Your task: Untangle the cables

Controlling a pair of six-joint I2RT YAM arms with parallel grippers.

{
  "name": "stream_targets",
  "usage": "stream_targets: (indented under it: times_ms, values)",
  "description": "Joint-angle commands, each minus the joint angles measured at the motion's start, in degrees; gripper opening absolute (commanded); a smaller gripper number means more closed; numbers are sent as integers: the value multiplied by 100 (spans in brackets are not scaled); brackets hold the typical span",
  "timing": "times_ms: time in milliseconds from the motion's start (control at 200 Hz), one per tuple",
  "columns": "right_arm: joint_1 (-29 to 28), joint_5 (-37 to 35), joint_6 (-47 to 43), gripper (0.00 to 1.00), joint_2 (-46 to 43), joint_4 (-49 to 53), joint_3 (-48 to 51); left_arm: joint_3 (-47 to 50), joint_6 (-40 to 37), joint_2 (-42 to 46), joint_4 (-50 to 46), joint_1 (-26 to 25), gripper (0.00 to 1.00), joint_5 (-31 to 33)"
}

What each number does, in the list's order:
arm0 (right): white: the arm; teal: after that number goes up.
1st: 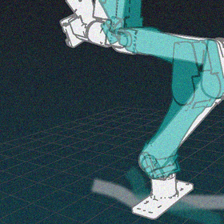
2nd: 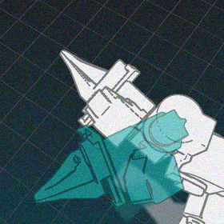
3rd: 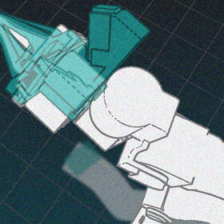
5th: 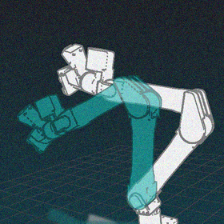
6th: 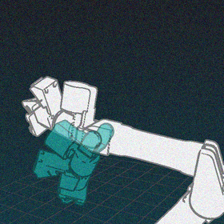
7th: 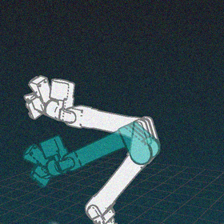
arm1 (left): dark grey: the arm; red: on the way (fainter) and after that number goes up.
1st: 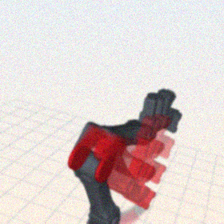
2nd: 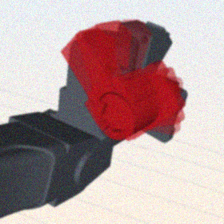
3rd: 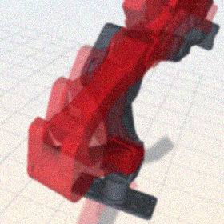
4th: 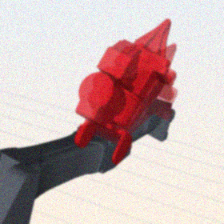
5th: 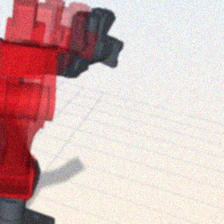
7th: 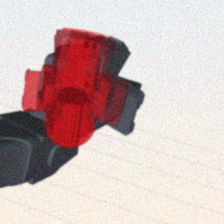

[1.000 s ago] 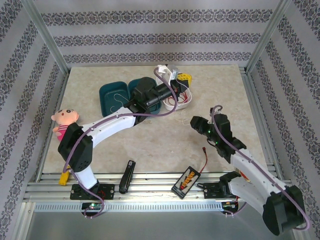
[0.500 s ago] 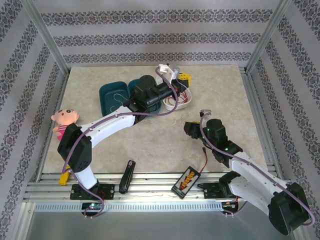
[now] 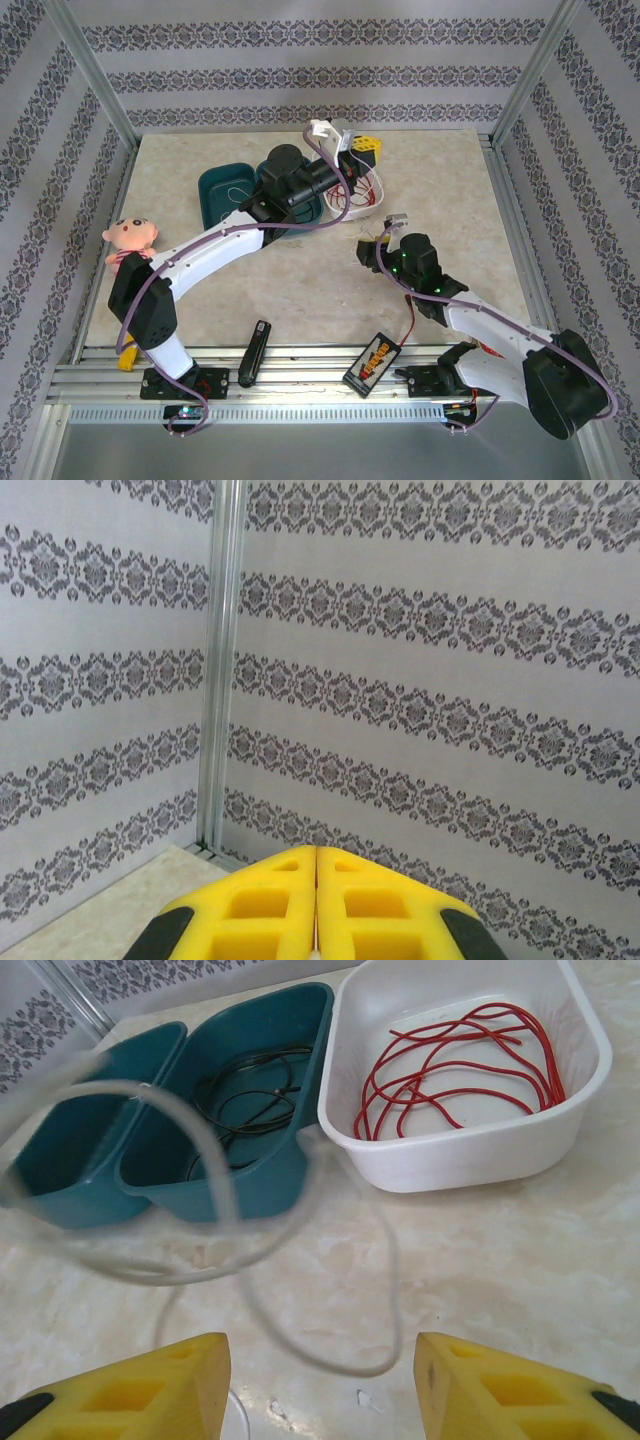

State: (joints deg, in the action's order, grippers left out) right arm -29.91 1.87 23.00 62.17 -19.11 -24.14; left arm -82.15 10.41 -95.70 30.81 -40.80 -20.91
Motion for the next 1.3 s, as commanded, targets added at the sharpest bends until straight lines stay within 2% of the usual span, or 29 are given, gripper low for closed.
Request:
stream_targets:
  times_ms: [0,335,475,730,984,1079,1299]
  values:
    - [-85,-187,-325,50,241,-496,-249,-170,-101,209,-10,-11,0,-105]
    - [-111,-37,-402,49,375,-730,-245,-176,-167,355,-67,-7,0,-131]
    - [-139,95,-262,35,509,-723,-243,-220,-243,349,-58,-17,0,-69]
    - [-227,160,221,36,527,-864,2,-428,-526,419,-287,-10,0,182]
    - [-278,310,407,12,445,-843,56,-582,-707,385,-494,-8,0,558]
    - [-287,275,421,0,509,-790,98,-782,-897,356,-671,-11,0,719]
    - [-287,53,494,0,712,-742,260,-1394,-1190,298,-1165,112,0,930]
